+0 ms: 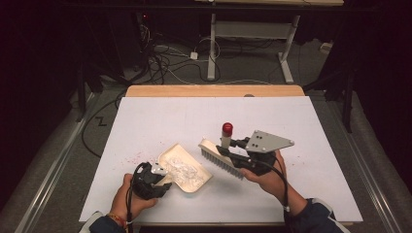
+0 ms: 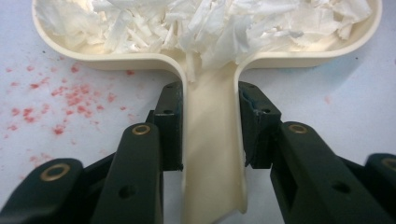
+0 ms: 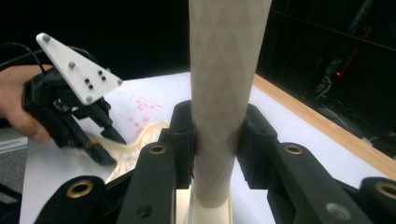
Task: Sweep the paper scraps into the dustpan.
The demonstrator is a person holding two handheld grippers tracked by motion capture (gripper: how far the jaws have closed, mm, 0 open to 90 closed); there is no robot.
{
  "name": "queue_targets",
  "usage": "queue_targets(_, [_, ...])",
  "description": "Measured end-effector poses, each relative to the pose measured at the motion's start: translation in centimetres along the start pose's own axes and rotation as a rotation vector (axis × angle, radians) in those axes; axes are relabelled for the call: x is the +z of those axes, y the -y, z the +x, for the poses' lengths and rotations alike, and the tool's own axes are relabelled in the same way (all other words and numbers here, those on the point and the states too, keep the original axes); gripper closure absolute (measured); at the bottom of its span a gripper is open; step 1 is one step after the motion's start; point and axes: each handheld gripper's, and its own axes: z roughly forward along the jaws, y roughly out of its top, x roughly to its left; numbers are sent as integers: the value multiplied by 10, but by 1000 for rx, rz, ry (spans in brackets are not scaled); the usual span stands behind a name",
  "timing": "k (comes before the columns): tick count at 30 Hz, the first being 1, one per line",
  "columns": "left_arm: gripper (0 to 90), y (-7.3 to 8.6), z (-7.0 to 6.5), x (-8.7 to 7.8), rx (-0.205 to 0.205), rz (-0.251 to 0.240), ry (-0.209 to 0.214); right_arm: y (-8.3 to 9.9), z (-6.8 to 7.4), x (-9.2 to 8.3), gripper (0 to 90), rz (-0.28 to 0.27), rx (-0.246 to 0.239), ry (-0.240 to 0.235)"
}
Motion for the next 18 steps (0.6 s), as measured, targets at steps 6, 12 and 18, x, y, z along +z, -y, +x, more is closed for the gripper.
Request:
queue_targets(6, [631,0,2,-1,-5,-8,-7,10,-9,-35,706,0,15,48])
queue_targets(12, [631,-2,6,0,-20,-19,-9,22,-17,-71,706,25,35,78])
queue_targets(18, [631,-9,12,2,-29,-34,-14,36,-21,-94,706,61,59,120])
